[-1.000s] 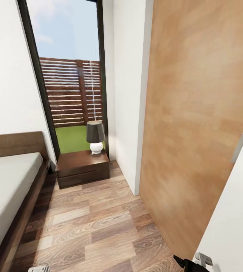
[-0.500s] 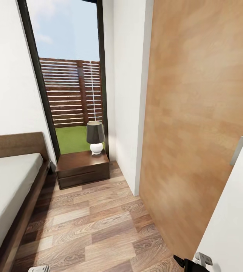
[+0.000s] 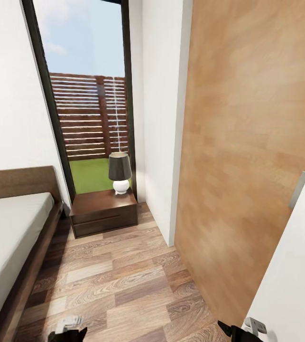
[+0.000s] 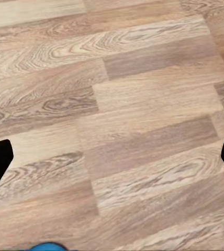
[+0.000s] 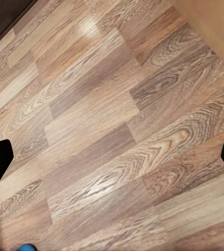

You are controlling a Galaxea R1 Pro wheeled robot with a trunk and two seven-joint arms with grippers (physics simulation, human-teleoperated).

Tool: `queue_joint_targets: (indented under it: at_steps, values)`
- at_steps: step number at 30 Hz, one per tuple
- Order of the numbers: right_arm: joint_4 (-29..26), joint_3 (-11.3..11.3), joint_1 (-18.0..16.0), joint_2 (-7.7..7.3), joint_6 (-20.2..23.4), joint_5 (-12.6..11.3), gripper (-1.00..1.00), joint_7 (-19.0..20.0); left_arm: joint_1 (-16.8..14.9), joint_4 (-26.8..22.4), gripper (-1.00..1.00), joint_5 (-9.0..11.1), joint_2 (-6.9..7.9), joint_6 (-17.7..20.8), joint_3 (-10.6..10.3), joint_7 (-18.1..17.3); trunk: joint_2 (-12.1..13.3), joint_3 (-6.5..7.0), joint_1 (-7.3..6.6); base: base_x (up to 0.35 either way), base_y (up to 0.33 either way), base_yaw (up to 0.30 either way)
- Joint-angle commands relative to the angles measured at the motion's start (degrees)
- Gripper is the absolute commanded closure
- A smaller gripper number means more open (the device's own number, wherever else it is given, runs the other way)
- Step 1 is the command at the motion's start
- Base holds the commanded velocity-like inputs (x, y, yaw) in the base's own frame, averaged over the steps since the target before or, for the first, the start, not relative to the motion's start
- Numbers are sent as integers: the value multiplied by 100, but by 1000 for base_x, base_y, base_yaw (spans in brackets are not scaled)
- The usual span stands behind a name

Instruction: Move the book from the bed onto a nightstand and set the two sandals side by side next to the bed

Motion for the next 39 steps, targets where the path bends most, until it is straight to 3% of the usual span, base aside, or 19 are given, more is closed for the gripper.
queue_joint_targets:
  at_steps: [1,4,7,15,39]
  values:
    - [9,-46,-4,0,-16,33,-100,25,-4,-45,-100,59,-29,-24,-43,-17,-4,-7,0,0,0,0]
    - [12,-46,-7,0,-14,33,-100,25,-4,-197,-100,51,-188,-49,-57,-22,-4,-7,0,0,0,0]
    - [11,-46,-6,0,-15,33,-100,26,-4,-194,-100,57,-227,-59,-64,-36,-4,-7,0,0,0,0]
    - [13,-46,-5,0,-15,33,-100,32,-4,12,-100,59,-242,-80,-67,-43,-4,-7,0,0,0,0]
    - [18,-46,-9,0,-16,33,-100,43,-4,26,-100,53,-268,-71,-77,-44,-4,-7,0,0,-36,0]
